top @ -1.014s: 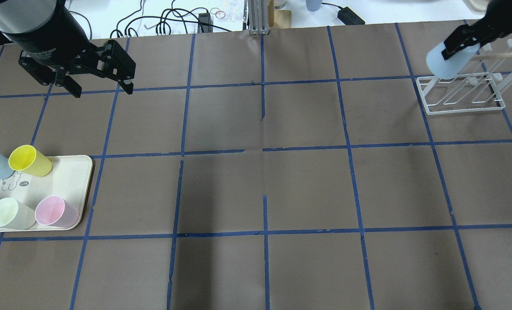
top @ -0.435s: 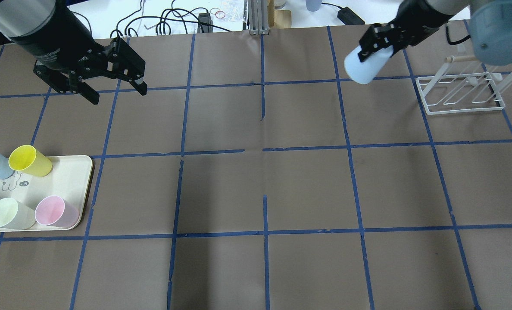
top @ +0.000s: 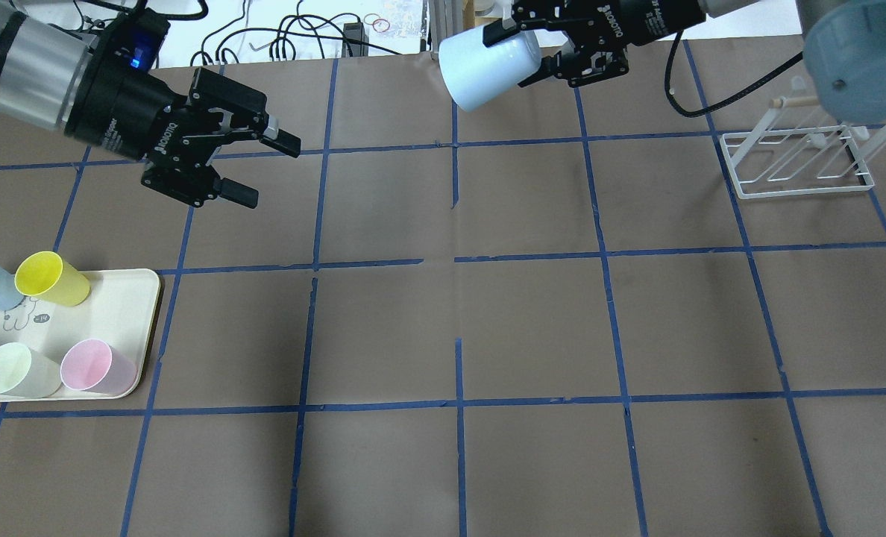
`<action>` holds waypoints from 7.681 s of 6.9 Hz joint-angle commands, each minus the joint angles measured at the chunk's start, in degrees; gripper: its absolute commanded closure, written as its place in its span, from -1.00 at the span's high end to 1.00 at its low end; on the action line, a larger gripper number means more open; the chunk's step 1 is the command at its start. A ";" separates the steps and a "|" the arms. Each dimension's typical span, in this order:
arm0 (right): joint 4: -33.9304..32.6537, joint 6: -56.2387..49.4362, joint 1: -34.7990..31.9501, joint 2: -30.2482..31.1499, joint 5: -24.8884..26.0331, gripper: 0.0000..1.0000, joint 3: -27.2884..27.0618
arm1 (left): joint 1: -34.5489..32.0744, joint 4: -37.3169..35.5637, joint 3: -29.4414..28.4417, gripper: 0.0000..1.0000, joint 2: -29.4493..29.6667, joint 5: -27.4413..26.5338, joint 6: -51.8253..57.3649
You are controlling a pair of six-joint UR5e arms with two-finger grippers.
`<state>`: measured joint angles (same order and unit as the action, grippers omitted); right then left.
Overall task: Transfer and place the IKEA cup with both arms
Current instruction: 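Carry the cup toward the left gripper while the left arm reaches to meet it, then close the left gripper on the cup rim and open the right gripper, then carry the cup to the tray with the left gripper while the right arm withdraws, then lower the light blue cup onto the tray beside the yellow cup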
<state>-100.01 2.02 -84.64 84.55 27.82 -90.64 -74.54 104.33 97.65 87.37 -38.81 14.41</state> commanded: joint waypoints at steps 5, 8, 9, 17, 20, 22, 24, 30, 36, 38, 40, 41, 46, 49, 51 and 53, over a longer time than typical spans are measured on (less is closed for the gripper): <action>3.51 0.53 4.40 -0.78 -26.67 -1.00 -11.84 | -4.45 -14.73 5.01 1.00 12.10 34.48 -4.96; 3.51 -0.88 0.37 -2.44 -26.59 -1.00 -11.93 | -10.89 -26.54 6.06 1.00 13.63 33.81 -22.01; 3.42 -0.88 0.27 -2.46 -26.67 -1.00 -11.93 | -11.15 -26.72 6.50 1.00 13.10 33.72 -24.41; 3.42 0.00 0.44 -2.28 -25.97 -1.00 -11.22 | -10.89 -30.94 7.38 0.31 12.13 33.53 -26.45; 4.12 0.00 0.44 -2.37 -26.06 -1.00 -11.66 | -10.80 -36.54 7.47 -0.50 13.00 33.63 -28.98; 4.21 0.70 0.35 -2.19 -25.97 -1.00 -11.84 | -10.72 -42.86 8.17 -0.71 13.62 33.54 -32.78; 4.12 1.58 0.35 -2.36 -25.88 0.12 -11.58 | -10.63 -43.16 8.17 -1.00 13.53 33.45 -33.83; 2.89 7.03 7.09 -2.72 -25.89 1.00 -10.53 | -9.23 -42.81 7.65 -1.00 12.05 31.71 -35.15; 3.85 15.56 9.50 7.36 15.80 1.00 -5.16 | -5.54 -40.45 7.02 -1.00 7.64 -33.74 -14.61; 3.95 15.65 3.12 8.88 37.28 1.00 -4.73 | 4.08 -36.85 8.43 -1.00 7.56 -47.12 4.74; 6.12 14.77 -3.49 9.49 52.73 1.00 -4.63 | 17.25 -37.87 12.45 -1.00 8.51 -46.97 21.70; 8.93 12.59 -4.12 11.15 58.70 1.00 -4.63 | 22.80 -41.71 12.74 -1.00 10.09 -46.62 29.10; 11.06 5.45 -3.95 12.49 60.16 1.00 -5.34 | 25.41 -47.03 12.74 -1.00 17.66 -44.51 31.55; 10.89 5.63 -3.69 12.57 60.69 1.00 -5.25 | 25.23 -47.11 12.30 -1.00 18.71 -42.93 31.29; 10.89 5.98 -3.69 12.66 60.78 1.00 -5.16 | 24.62 -47.20 12.30 -1.00 18.89 -42.92 30.15; 10.89 5.98 -3.78 12.84 60.43 1.00 -5.07 | 23.92 -47.29 12.30 -1.00 18.89 -43.01 30.06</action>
<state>-89.08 7.98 -88.38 97.29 88.47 -95.76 -50.33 57.08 109.95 106.23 -81.77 44.47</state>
